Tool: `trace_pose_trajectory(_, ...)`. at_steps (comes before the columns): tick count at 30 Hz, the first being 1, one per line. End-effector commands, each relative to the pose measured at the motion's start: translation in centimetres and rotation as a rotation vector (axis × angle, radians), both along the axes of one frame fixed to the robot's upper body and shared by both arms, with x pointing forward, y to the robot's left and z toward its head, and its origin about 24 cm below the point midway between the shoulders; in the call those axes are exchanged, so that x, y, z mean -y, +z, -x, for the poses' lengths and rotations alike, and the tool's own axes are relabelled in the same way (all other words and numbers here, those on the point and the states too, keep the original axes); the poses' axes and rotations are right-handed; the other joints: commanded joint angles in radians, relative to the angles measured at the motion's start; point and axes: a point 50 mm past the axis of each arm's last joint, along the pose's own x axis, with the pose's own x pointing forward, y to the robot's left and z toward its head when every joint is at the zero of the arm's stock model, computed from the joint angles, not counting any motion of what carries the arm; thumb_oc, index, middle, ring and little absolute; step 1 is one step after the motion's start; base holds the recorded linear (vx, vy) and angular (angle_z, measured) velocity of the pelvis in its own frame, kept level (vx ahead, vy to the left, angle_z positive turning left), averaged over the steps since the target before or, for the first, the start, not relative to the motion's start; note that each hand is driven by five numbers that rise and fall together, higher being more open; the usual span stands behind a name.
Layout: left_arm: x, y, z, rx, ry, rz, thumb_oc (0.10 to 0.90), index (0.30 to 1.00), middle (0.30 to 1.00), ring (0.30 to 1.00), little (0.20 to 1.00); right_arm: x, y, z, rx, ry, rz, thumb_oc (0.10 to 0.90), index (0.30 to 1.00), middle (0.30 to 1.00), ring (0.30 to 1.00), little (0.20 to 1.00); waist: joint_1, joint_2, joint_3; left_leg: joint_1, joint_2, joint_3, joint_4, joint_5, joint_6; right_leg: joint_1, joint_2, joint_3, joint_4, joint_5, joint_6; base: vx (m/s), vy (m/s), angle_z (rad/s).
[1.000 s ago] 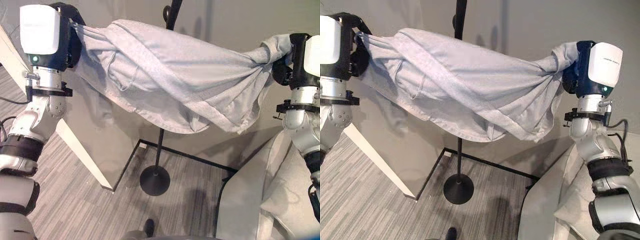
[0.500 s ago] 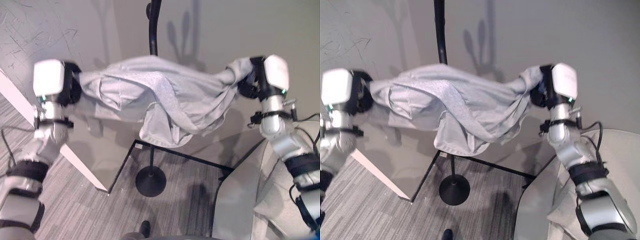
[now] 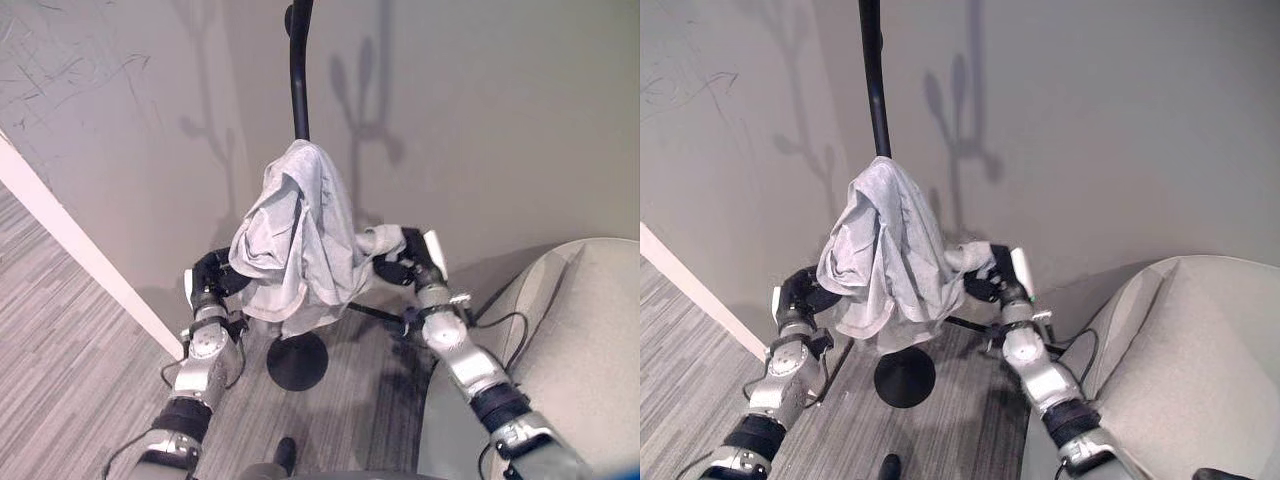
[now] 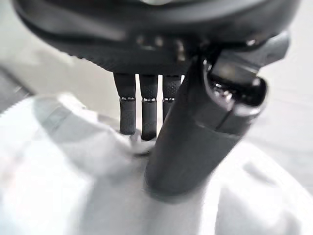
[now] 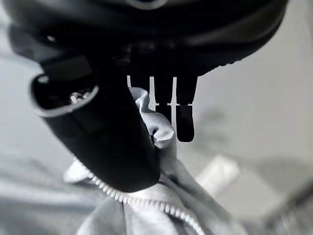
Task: Hang the clothes on the sofa on the clothes rack.
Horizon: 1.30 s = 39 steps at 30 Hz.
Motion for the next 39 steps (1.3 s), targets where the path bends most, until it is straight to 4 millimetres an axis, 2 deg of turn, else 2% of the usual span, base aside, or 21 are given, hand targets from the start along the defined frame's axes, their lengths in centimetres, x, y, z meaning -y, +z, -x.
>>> trace_pose_trajectory(1,-1.8,3.5,-1.3,0.211,0.030,0.079,0.800,0.900,0.900,0.900,0.900,-0.4,5.4,-0.5,0.221,0.063,-0.244,0.800,0.900,0.900,0.900,0.900,0.033,0.032,-0.108,0.086,0.048,-0.004,0.004,-0.139,-0.012,-0.129,-0.011,-0.020,0.042,0.061,0.025,0.00,0.000,0.00)
trace_pose_trajectory(5,-3.2,3.6,-0.5,0.216,0.040,0.045,0.800,0.900,0.900,0.900,0.900,0.9,6.0,-0.3,0.241,0.046,-0.288,0.800,0.900,0.900,0.900,0.900,0.032,0.035,-0.110,0.087,0.049,-0.002,0.004,-0.140,-0.013,-0.126,-0.011,-0.017,0.037,0.062,0.025,0.00,0.000,0.00)
trace_pose_trajectory(11,-4.8,3.8,1.1,0.239,0.054,0.050,0.800,0.900,0.900,0.900,0.900,3.8,7.1,0.7,0.291,0.034,-0.206,0.800,0.900,0.900,0.900,0.900,0.033,0.038,-0.113,0.086,0.048,-0.001,0.004,-0.141,-0.013,-0.124,-0.012,-0.018,0.032,0.064,0.027,-0.01,0.002,0.00)
trace_pose_trajectory(13,-6.2,3.8,2.5,0.235,0.021,-0.017,0.800,0.900,0.900,0.900,0.900,5.7,8.1,1.5,0.325,0.056,-0.131,0.800,0.900,0.900,0.900,0.900,0.033,0.037,-0.112,0.077,0.047,0.001,0.004,-0.132,-0.013,-0.133,-0.014,-0.020,0.033,0.071,0.029,-0.02,0.005,0.00)
trace_pose_trajectory(18,-8.4,3.8,4.3,0.224,-0.018,-0.123,0.800,0.900,0.900,0.900,0.900,7.8,9.0,2.5,0.341,0.086,-0.107,0.800,0.900,0.900,0.900,0.900,0.033,0.036,-0.111,0.080,0.050,0.002,0.004,-0.141,-0.015,-0.130,-0.014,-0.021,0.030,0.066,0.031,-0.01,0.001,0.00)
trace_pose_trajectory(19,-10.4,3.3,6.0,0.211,0.012,-0.137,0.800,0.900,0.900,0.900,0.900,9.8,9.3,3.6,0.337,0.095,-0.150,0.800,0.900,0.900,0.900,0.900,0.033,0.033,-0.108,0.071,0.051,0.006,0.004,-0.132,-0.016,-0.139,-0.016,-0.022,0.032,0.073,0.034,-0.01,0.003,-0.05)
trace_pose_trajectory(20,-10.3,3.3,6.0,0.211,0.011,-0.136,0.800,0.900,0.900,0.900,0.900,9.8,9.3,3.6,0.336,0.095,-0.150,0.800,0.900,0.900,0.900,0.900,0.033,0.033,-0.107,0.072,0.051,0.007,0.004,-0.132,-0.016,-0.138,-0.016,-0.022,0.032,0.072,0.034,-0.05,0.008,-0.04)
trace_pose_trajectory(21,-11.4,2.5,7.5,0.198,0.048,-0.110,0.800,0.900,0.900,0.900,0.900,11.2,9.1,4.6,0.303,0.110,-0.146,0.800,0.900,0.900,0.900,0.900,0.031,0.030,-0.105,0.070,0.052,0.010,0.004,-0.133,-0.017,-0.141,-0.016,-0.022,0.034,0.073,0.035,-0.01,0.003,-0.06)
trace_pose_trajectory(27,-13.3,-1.8,11.6,0.048,0.182,-0.036,0.800,0.900,0.900,0.900,0.900,15.7,8.1,6.7,0.164,0.083,-0.174,0.800,0.900,0.900,0.900,0.900,0.021,0.022,-0.101,0.068,0.058,0.019,0.004,-0.145,-0.023,-0.145,-0.014,-0.022,0.029,0.069,0.040,0.00,0.000,-0.04)
trace_pose_trajectory(28,-13.3,-1.8,11.6,0.049,0.181,-0.035,0.800,0.900,0.900,0.900,0.900,15.8,8.1,6.7,0.165,0.083,-0.174,0.800,0.900,0.900,0.900,0.900,0.021,0.021,-0.101,0.062,0.056,0.019,0.004,-0.135,-0.023,-0.151,-0.016,-0.023,0.031,0.076,0.040,0.02,-0.004,-0.05)
trace_pose_trajectory(29,-13.6,-3.8,13.1,-0.034,0.242,0.013,0.800,0.900,0.900,0.900,0.900,16.6,7.0,7.0,0.150,0.026,-0.294,0.800,0.900,0.900,0.900,0.900,0.017,0.021,-0.099,0.064,0.059,0.021,0.004,-0.144,-0.024,-0.150,-0.014,-0.021,0.030,0.069,0.041,-0.04,0.003,-0.02)
trace_pose_trajectory(30,-13.7,-3.7,13.0,-0.031,0.242,0.013,0.800,0.900,0.900,0.900,0.900,16.6,7.1,7.0,0.152,0.026,-0.295,0.800,0.900,0.900,0.900,0.900,0.018,0.020,-0.097,0.058,0.058,0.021,0.004,-0.134,-0.023,-0.157,-0.015,-0.021,0.032,0.076,0.041,0.01,-0.002,-0.04)
trace_pose_trajectory(31,-13.4,-6.4,14.8,-0.140,0.302,0.088,0.800,0.900,0.900,0.900,0.900,16.6,4.5,7.3,0.146,-0.049,-0.563,0.800,0.900,0.900,0.900,0.900,0.015,0.023,-0.095,0.060,0.058,0.023,0.004,-0.143,-0.022,-0.154,-0.013,-0.020,0.030,0.070,0.040,-0.03,0.004,-0.03)
trace_pose_trajectory(32,-13.4,-6.3,14.7,-0.137,0.301,0.087,0.800,0.900,0.900,0.900,0.900,16.6,4.5,7.3,0.149,-0.048,-0.567,0.800,0.900,0.900,0.900,0.900,0.015,0.021,-0.093,0.056,0.057,0.024,0.004,-0.134,-0.022,-0.159,-0.015,-0.021,0.033,0.075,0.040,0.00,0.004,-0.08)
trace_pose_trajectory(33,-12.6,-8.9,16.7,-0.254,0.354,0.168,0.800,0.900,0.900,0.900,0.900,15.7,0.5,7.8,0.139,-0.175,-0.870,0.800,0.900,0.900,0.900,0.900,0.013,0.025,-0.087,0.060,0.057,0.024,0.004,-0.137,-0.021,-0.156,-0.014,-0.021,0.035,0.072,0.039,0.00,0.004,-0.06)
trace_pose_trajectory(34,-11.8,-10.5,18.1,-0.341,0.370,0.213,0.800,0.900,0.900,0.900,0.900,15.2,-1.8,8.1,0.128,-0.268,-1.004,0.800,0.900,0.900,0.900,0.900,0.012,0.029,-0.092,0.060,0.057,0.022,0.004,-0.145,-0.020,-0.154,-0.014,-0.022,0.032,0.067,0.039,0.00,0.004,-0.07)
trace_pose_trajectory(35,-11.9,-10.5,18.0,-0.337,0.369,0.212,0.800,0.900,0.900,0.900,0.900,15.2,-1.8,8.0,0.132,-0.267,-1.007,0.800,0.900,0.900,0.900,0.900,0.012,0.027,-0.089,0.056,0.056,0.023,0.004,-0.136,-0.020,-0.159,-0.015,-0.023,0.034,0.073,0.038,0.04,0.010,-0.02)
trace_pose_trajectory(36,-10.1,-13.2,20.6,-0.475,0.430,0.336,0.800,0.900,0.900,0.900,0.900,13.5,-6.5,9.0,0.065,-0.493,-1.240,0.800,0.900,0.900,0.900,0.900,0.013,0.037,-0.092,0.064,0.056,0.019,0.004,-0.147,-0.019,-0.151,-0.014,-0.022,0.032,0.063,0.037,0.00,0.000,0.00)
trace_pose_trajectory(37,-9.3,-14.2,22.1,-0.545,0.454,0.386,0.800,0.900,0.900,0.900,0.900,12.7,-9.0,10.1,-0.026,-0.610,-1.284,0.800,0.900,0.900,0.900,0.900,0.015,0.037,-0.094,0.064,0.055,0.016,0.004,-0.148,-0.019,-0.151,-0.013,-0.024,0.032,0.062,0.035,0.02,0.016,0.05)
trace_pose_trajectory(38,-9.4,-14.2,22.0,-0.541,0.453,0.387,0.800,0.900,0.900,0.900,0.900,12.8,-9.0,10.0,-0.024,-0.608,-1.286,0.800,0.900,0.900,0.900,0.900,0.014,0.036,-0.091,0.059,0.054,0.017,0.004,-0.138,-0.019,-0.157,-0.015,-0.025,0.034,0.069,0.035,-0.01,0.014,0.06)
trace_pose_trajectory(39,-8.3,-15.1,23.3,-0.629,0.437,0.418,0.800,0.900,0.900,0.900,0.900,11.8,-11.8,11.5,-0.167,-0.726,-1.289,0.800,0.900,0.900,0.900,0.900,0.018,0.040,-0.091,0.066,0.054,0.016,0.004,-0.141,-0.020,-0.149,-0.015,-0.027,0.034,0.066,0.034,0.01,0.008,0.07)
